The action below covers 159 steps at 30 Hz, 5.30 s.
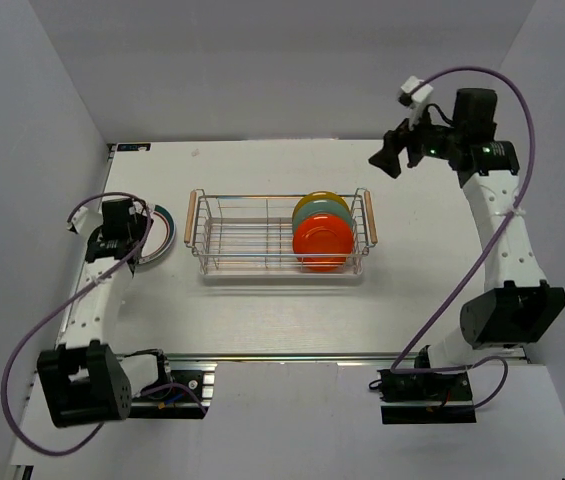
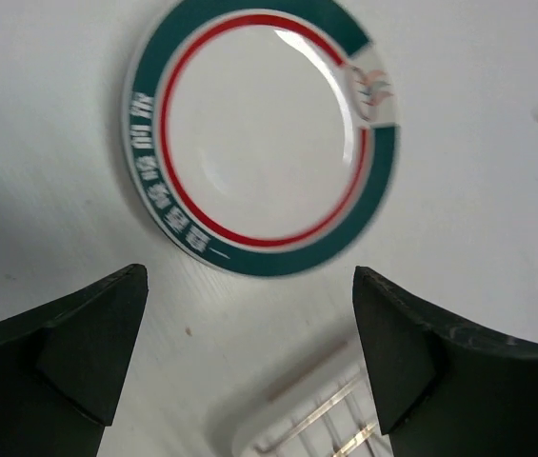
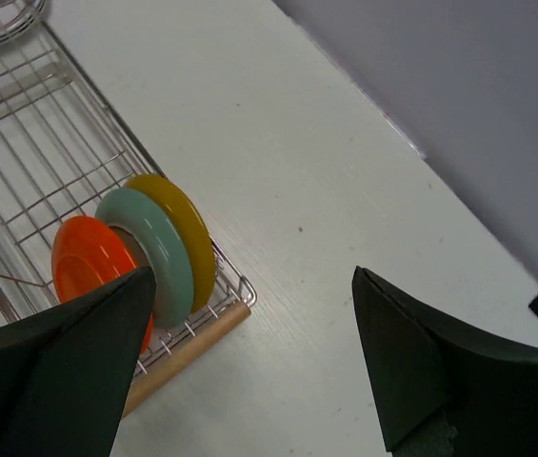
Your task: Unload the plates from the dish rack
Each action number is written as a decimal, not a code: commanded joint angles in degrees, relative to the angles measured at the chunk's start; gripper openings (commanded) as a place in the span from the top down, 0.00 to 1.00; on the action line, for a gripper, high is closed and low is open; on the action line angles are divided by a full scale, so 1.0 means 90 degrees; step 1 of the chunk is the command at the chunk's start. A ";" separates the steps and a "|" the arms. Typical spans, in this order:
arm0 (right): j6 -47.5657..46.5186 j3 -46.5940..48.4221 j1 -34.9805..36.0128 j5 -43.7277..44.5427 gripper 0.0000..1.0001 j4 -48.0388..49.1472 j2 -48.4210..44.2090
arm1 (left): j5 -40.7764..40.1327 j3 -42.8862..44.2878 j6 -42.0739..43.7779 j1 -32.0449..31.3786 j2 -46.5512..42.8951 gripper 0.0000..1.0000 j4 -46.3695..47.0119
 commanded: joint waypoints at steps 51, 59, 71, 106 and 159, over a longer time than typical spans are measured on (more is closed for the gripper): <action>-0.3241 -0.0277 0.2744 0.2210 0.11 -0.2513 0.1605 | 0.2691 0.0654 0.3203 -0.0041 -0.2688 0.02 0.0621; -0.3826 -0.0345 0.2754 0.1829 0.11 -0.3001 0.1586 | 0.2671 0.0664 0.3232 -0.0041 -0.2688 0.02 0.0572; -0.3748 -0.0237 0.2773 0.1526 0.12 -0.3041 0.1693 | 0.2740 0.0674 0.3232 -0.0041 -0.2600 0.02 0.0582; -0.4452 -0.0510 0.3066 0.0910 0.30 -0.3736 0.1205 | 0.2857 0.0606 0.3251 -0.0041 -0.2620 0.02 0.0641; -0.3271 0.2116 0.3057 0.0813 1.00 -0.3609 0.1010 | 0.2896 0.0810 0.3271 0.0017 -0.2707 0.02 0.0611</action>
